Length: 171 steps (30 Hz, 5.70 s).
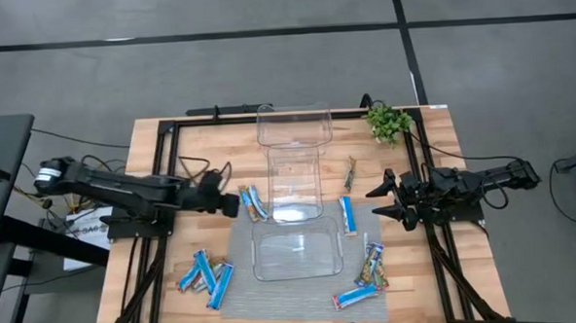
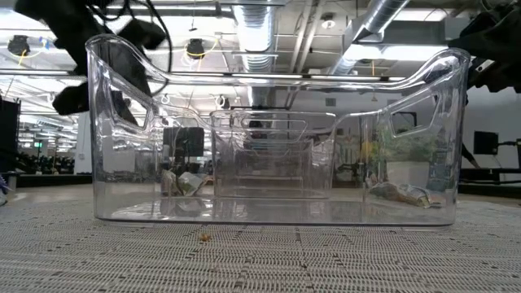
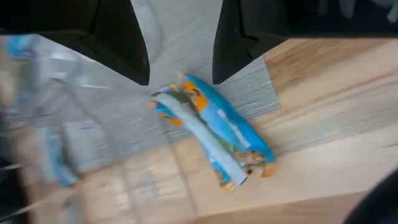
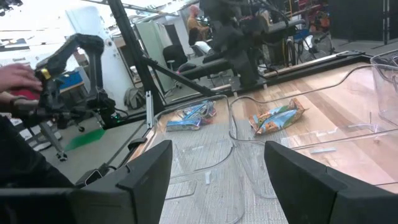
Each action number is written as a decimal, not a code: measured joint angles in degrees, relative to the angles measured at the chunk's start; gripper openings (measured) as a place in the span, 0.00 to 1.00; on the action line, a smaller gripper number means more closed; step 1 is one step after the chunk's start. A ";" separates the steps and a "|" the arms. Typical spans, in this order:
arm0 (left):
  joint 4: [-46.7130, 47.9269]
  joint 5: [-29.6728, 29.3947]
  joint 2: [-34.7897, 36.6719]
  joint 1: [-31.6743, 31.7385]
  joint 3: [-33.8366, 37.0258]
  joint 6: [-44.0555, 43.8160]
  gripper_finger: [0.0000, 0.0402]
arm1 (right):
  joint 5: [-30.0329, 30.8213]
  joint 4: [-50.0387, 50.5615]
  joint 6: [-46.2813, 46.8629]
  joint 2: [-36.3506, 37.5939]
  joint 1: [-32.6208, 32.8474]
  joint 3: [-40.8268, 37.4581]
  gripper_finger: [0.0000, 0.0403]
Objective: Pick and place Granola Bars by type
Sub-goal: Put the yellow granola bar into the top transparent bin
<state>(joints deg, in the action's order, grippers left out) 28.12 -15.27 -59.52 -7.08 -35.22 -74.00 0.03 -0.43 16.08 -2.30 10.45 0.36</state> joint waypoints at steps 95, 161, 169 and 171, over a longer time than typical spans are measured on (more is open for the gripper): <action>-15.82 -11.56 6.03 8.40 -3.59 -1.73 0.15 | 0.00 0.00 0.00 0.01 0.00 -0.02 0.62; 13.35 -1.09 -47.63 33.95 -63.70 86.44 0.27 | -0.03 0.00 0.00 0.01 0.00 0.00 0.62; 13.61 -3.10 -47.63 33.93 -63.70 83.58 0.38 | -0.04 -0.02 -0.01 0.01 0.01 -0.01 0.62; 13.73 -3.10 -47.61 33.93 -63.70 82.51 0.38 | -0.03 -0.01 -0.01 0.00 -0.02 -0.02 0.62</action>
<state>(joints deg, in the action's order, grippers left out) 41.85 -18.37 -107.13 26.85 -98.91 8.52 0.00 -0.44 16.06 -2.30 10.44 0.34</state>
